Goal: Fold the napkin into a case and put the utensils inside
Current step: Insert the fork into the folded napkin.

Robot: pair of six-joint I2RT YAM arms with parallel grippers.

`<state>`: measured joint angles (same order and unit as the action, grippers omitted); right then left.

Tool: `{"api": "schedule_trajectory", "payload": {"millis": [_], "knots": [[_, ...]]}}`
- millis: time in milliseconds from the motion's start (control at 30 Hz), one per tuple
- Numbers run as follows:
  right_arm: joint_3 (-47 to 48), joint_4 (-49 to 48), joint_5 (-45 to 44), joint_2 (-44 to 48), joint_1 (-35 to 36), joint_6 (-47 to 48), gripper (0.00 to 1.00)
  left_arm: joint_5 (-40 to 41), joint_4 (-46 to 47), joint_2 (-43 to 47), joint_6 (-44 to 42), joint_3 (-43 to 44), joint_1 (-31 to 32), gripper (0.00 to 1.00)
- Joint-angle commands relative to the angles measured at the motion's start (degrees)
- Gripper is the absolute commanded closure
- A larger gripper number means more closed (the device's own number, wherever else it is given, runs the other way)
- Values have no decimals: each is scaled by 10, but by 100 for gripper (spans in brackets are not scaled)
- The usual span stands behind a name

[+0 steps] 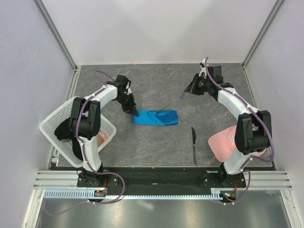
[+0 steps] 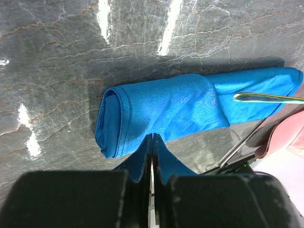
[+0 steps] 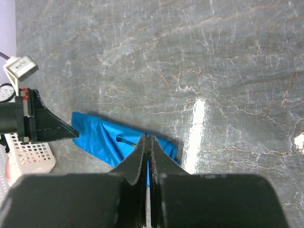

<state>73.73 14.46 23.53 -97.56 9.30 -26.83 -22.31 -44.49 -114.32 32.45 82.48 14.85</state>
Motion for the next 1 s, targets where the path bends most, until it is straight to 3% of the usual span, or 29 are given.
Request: {"api": "schedule_trajectory", "payload": {"millis": [0,333,633,967], "knots": [[-25,-40,14,-6,-1,-5,100,18,-5,-10,9,19,-3,96],[-101,-140,21,-5,9,-91,100,15,-1,-20,8,15,-3,97],[-167,-201,-47,21,52,-170,100,14,9,-11,7,-3,-3,97],[-175,-196,-53,22,57,-175,100,42,-16,37,-10,21,-19,97]]}}
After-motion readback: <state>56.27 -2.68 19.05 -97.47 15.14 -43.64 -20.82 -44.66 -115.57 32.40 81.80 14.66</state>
